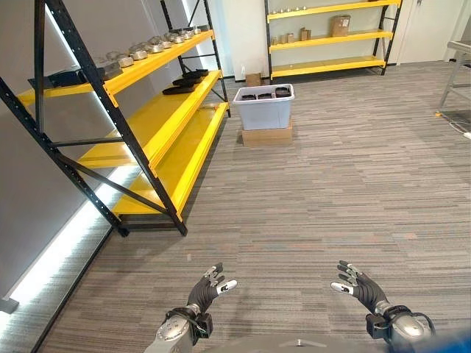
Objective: Move parts from the plastic box to the shelf.
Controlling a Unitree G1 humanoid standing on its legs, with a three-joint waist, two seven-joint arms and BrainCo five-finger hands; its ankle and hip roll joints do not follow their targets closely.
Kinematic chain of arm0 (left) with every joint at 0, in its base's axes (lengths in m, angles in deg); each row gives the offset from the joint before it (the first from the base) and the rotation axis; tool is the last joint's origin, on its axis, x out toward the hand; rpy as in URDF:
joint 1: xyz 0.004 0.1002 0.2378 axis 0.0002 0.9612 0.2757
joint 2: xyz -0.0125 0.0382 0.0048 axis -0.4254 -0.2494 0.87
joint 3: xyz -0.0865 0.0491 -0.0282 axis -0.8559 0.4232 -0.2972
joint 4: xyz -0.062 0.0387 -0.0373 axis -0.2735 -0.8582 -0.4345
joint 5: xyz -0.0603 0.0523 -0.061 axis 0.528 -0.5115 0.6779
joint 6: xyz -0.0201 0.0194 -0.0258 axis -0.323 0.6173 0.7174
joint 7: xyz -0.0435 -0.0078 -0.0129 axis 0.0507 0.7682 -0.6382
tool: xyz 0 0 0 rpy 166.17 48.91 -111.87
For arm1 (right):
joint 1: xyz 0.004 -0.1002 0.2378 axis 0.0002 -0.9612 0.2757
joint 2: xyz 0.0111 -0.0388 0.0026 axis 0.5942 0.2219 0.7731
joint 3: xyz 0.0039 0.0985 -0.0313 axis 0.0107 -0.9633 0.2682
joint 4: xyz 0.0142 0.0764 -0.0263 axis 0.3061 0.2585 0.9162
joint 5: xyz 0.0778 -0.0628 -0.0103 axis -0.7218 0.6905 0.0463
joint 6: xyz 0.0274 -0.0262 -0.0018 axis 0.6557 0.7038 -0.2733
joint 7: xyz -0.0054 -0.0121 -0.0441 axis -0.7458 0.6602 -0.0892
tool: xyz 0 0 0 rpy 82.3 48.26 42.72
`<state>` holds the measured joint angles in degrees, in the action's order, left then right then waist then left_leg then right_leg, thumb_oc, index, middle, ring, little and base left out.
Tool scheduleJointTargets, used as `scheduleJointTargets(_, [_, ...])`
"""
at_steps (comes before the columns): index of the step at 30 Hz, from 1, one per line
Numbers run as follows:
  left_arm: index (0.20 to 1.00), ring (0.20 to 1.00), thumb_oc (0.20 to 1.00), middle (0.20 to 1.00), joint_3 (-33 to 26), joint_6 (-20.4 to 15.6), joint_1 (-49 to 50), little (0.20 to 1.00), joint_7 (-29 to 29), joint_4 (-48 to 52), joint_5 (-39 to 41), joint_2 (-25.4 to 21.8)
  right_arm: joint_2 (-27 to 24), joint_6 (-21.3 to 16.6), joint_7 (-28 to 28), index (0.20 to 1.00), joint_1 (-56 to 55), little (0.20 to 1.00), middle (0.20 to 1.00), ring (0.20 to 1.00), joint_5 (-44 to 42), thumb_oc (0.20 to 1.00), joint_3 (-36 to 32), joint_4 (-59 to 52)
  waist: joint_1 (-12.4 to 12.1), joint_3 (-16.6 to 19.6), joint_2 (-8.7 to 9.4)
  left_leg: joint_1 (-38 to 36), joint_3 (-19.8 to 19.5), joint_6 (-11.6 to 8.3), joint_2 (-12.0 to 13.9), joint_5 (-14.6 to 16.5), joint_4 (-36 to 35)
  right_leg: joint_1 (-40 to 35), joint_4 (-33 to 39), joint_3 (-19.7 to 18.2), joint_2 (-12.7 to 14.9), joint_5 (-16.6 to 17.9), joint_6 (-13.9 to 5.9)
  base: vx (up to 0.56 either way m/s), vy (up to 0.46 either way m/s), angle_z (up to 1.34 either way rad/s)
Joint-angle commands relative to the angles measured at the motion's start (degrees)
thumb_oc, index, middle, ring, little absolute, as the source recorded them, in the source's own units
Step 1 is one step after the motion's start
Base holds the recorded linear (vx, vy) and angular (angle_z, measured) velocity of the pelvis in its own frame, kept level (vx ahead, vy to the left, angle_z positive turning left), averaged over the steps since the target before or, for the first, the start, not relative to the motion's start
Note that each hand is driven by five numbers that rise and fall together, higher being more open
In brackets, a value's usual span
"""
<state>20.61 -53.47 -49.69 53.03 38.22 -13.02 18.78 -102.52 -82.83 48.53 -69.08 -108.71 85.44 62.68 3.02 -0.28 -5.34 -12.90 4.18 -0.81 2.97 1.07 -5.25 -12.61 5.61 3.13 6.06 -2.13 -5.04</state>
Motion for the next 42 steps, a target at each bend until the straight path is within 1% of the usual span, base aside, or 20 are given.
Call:
scheduleJointTargets(1, [1.000,1.000,1.000,1.000,-1.76,-2.65,-0.72,1.000,-1.06,0.82,1.55,-1.98,-0.20,-2.27,-0.76,1.000,2.20,1.000,1.000,1.000,-0.53,1.000,-0.02,-1.29,0.33,1.74,4.64,5.69,-2.27,-1.88,1.70,0.85,2.11,1.36,-1.59,2.31,2.36,-0.84,-0.83,0.00,0.000,0.00])
scheduleJointTargets(6, [1.000,1.000,1.000,1.000,-2.16,-2.65,-0.32,1.000,-0.79,0.63,1.36,-1.75,0.00,-2.16,-0.72,1.000,1.94,1.000,1.000,1.000,-0.57,1.000,-0.11,-1.59,0.30,1.82,4.71,5.57,-2.15,-1.81,1.66,1.02,2.13,1.33,-1.48,1.90,2.45,-0.78,-0.83,0.00,0.000,0.00])
scheduleJointTargets(27, [1.000,1.000,1.000,1.000,-2.01,-2.50,-0.22,1.000,-0.88,0.87,1.13,-1.96,0.14,-1.95,-1.15,1.000,1.28,1.000,1.000,1.000,0.26,1.000,0.21,-1.91,0.38,1.83,4.60,5.23,-2.95,-1.55,1.21,1.25,1.75,0.79,-1.04,2.20,2.73,-0.83,-0.92,0.00,0.000,0.00])
scheduleJointTargets(31, [1.000,1.000,1.000,1.000,-2.54,-2.57,-0.37,1.000,-0.07,1.21,0.50,-1.79,0.18,-1.80,-0.33,1.000,1.84,1.000,1.000,1.000,0.54,1.000,-0.03,-1.60,0.37,1.23,4.65,6.62,-3.32,-1.10,0.90,2.22,3.85,1.64,-1.55,1.37,3.10,-0.74,-0.91,0.00,0.009,0.00])
scheduleJointTargets(32, [1.000,1.000,1.000,1.000,-2.53,-2.57,-0.61,1.000,-0.03,1.19,0.26,-1.87,-0.06,-1.86,0.11,1.000,2.07,1.000,1.000,1.000,1.81,1.000,-0.07,-1.92,0.33,1.02,4.68,7.11,-3.44,-1.04,0.88,2.39,4.55,1.73,-1.53,1.15,3.18,-0.68,-0.90,-0.01,0.033,0.00])
scheduleJointTargets(33, [1.000,1.000,1.000,1.000,-2.44,-2.86,-1.03,1.000,0.15,1.83,0.15,-1.92,-0.25,-2.32,0.48,1.000,2.72,1.000,1.000,1.000,1.83,1.000,-0.07,-2.39,0.22,0.52,4.65,8.51,-3.75,-0.86,0.56,3.00,6.26,2.22,-1.48,0.93,3.48,-0.45,-0.96,-0.01,0.070,-0.01])
scheduleJointTargets(34, [1.000,1.000,1.000,1.000,-2.25,-2.86,-1.38,1.000,0.21,2.14,0.61,-2.08,0.21,-1.98,0.35,1.000,3.43,1.000,1.000,1.000,0.21,1.000,-0.02,-1.33,0.03,0.19,4.68,9.38,-3.67,-0.58,0.04,3.57,7.27,2.67,-1.51,0.91,3.94,-0.24,-1.18,-0.01,0.084,-0.02])
scheduleJointTargets(35, [1.000,1.000,1.000,1.000,-2.44,-2.89,-1.43,1.000,0.30,2.10,0.85,-2.20,0.17,-1.94,0.25,1.000,3.63,1.000,1.000,1.000,0.62,1.000,0.32,-1.46,-0.14,0.07,4.73,9.88,-3.52,-0.33,-0.30,4.01,7.97,2.99,-1.64,0.86,4.32,-0.17,-1.45,0.01,0.093,-0.03])
scheduleJointTargets(37, [1.000,1.000,1.000,1.000,-3.02,-3.33,-1.41,1.000,0.84,2.36,1.39,-2.11,0.31,-2.11,0.37,1.000,4.17,1.000,1.000,1.000,1.11,1.000,0.78,-1.45,-0.56,-0.08,4.83,10.97,-3.50,0.38,-1.20,5.05,9.42,3.87,-2.85,0.53,5.31,-0.30,-1.92,0.02,0.115,0.00])
scheduleJointTargets(38, [1.000,1.000,1.000,1.000,-3.33,-3.68,-1.60,1.000,1.22,3.03,1.66,-2.10,0.77,-2.11,0.53,1.000,4.41,1.000,1.000,1.000,0.76,1.000,0.90,-1.50,-0.60,-0.10,4.92,11.71,-3.55,1.09,-2.05,5.71,10.22,5.12,-5.44,0.12,6.15,-0.89,-2.25,0.02,0.114,0.00])
scheduleJointTargets(39, [1.000,1.000,1.000,1.000,-3.34,-3.67,-1.60,1.000,1.22,3.04,1.66,-2.11,0.78,-2.12,0.53,1.000,4.42,1.000,1.000,1.000,0.76,1.000,0.91,-1.49,-0.61,-0.04,4.94,11.82,-3.53,1.11,-2.07,5.74,10.28,5.28,-5.59,0.08,6.18,-0.97,-2.27,0.03,0.156,-0.04])
scheduleJointTargets(41, [1.000,1.000,1.000,1.000,-3.79,-3.95,-1.66,1.000,1.48,4.37,1.53,-2.55,1.50,-2.15,0.86,1.000,4.69,1.000,1.000,1.000,0.93,1.000,1.17,-1.42,-0.49,-0.61,5.10,12.05,-3.90,2.43,-3.53,6.76,11.05,8.10,-11.63,-0.73,7.49,-2.14,-2.96,0.04,0.206,0.03])
scheduleJointTargets(42, [1.000,1.000,1.000,1.000,-3.79,-4.04,-1.82,1.000,1.62,4.85,1.36,-2.74,1.87,-2.19,0.93,1.000,4.81,1.000,1.000,1.000,0.81,1.000,1.18,-1.32,-0.37,-0.96,5.07,12.12,-4.07,2.99,-4.09,6.94,11.35,9.61,-14.60,-1.11,7.94,-2.17,-3.27,0.03,0.245,-0.02])
